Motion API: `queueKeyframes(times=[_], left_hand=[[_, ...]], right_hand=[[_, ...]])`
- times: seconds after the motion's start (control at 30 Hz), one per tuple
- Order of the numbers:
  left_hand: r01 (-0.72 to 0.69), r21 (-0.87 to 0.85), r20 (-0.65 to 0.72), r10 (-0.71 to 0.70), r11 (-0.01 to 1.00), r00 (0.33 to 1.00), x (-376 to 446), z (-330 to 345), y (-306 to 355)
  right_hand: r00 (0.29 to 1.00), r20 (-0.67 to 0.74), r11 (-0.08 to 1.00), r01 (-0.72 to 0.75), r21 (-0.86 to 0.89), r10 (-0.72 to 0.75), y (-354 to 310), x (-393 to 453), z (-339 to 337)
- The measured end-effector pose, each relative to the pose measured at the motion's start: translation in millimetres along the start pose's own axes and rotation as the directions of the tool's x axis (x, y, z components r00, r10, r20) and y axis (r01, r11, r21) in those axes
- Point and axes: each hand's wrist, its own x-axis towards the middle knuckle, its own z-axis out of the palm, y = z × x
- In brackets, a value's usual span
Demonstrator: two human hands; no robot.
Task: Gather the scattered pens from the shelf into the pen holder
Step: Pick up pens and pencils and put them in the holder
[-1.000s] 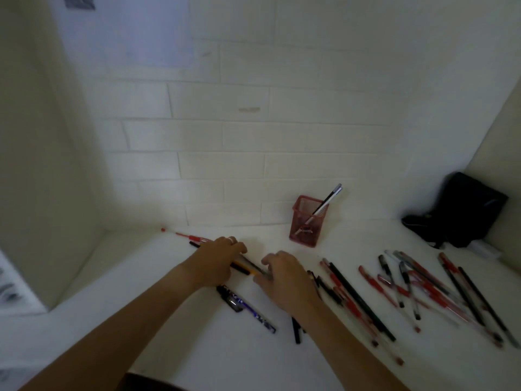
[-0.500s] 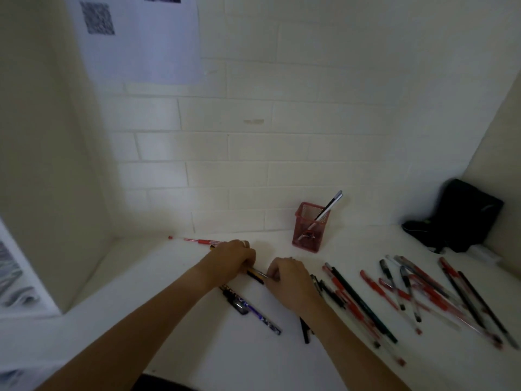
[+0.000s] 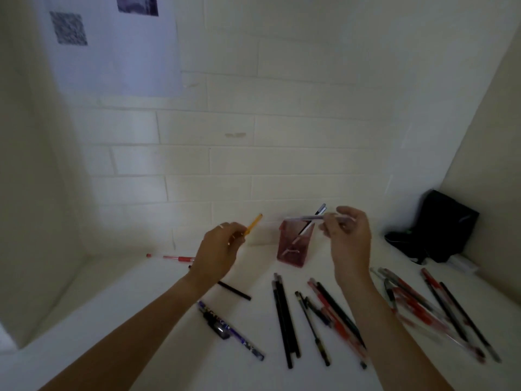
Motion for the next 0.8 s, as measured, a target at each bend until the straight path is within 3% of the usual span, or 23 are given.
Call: queueKeyframes(times=[0.13,0.3,0.43,0.5,0.67,0.8], left_hand=[[0.041,-0.29,-0.214,-0.107,0.956,0.971,44,4,41],[0.018,-0.457,-0.214,-0.13,0.889,0.968,91,40,74],[0.055,-0.424,-0.133,-0.122,0.904,0.984,101,76,72],[0.092,-0.357,-0.075,-0.126,0.93,0.989,99,90,65],[0.108,-0.085,0.066,-0.103,0.99,0.992,86,109,45],[0.129,0.023,0.042,-0.13,0.991,0.991,82,113,42]], right_hand=[[0.951,-0.145,0.947,0.237,-0.216,-0.271,-4,25,-1],[0.911,0.073,0.783,0.389,-0.486,-0.407,16,40,13],[0.9,0.33,0.604,0.436,-0.667,-0.285,37,46,23],[0.893,0.407,0.606,0.434,-0.667,-0.192,49,48,25],[0.898,0.398,0.609,0.424,-0.67,-0.189,71,47,21],[0.907,0.315,0.6,0.421,-0.68,-0.279,76,37,23]])
